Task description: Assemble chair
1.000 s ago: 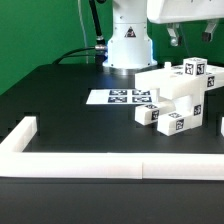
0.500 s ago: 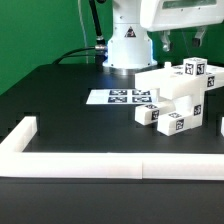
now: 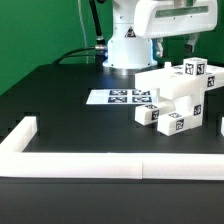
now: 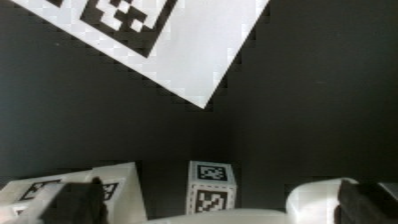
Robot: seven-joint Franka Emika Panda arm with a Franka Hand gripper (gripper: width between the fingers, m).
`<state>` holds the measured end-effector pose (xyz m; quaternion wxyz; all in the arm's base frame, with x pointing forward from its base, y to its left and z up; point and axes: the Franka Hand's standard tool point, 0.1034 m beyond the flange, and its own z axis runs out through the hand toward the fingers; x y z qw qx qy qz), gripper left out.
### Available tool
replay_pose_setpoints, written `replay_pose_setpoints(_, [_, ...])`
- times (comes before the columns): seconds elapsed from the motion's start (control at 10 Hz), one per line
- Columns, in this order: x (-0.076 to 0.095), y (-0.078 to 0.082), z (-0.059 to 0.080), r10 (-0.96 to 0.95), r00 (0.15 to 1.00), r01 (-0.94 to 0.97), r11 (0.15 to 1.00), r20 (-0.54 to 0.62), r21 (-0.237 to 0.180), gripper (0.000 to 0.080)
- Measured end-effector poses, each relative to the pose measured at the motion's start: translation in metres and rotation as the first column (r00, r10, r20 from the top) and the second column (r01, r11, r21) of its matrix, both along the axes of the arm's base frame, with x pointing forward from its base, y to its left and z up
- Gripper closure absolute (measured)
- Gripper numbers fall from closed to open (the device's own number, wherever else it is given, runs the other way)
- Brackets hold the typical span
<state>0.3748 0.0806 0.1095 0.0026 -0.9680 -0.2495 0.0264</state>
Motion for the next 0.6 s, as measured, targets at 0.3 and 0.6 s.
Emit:
replay_pose_setpoints(0.3, [-0.003, -0.003, -0.006, 0.004, 1.000, -0.004, 1.000, -0.015, -0.007, 0.0150])
replay_pose_setpoints(0.6, [-0.005, -0.005, -0.013, 0.004, 1.000, -0.005, 1.000, -0.027, -0.015, 0.0150])
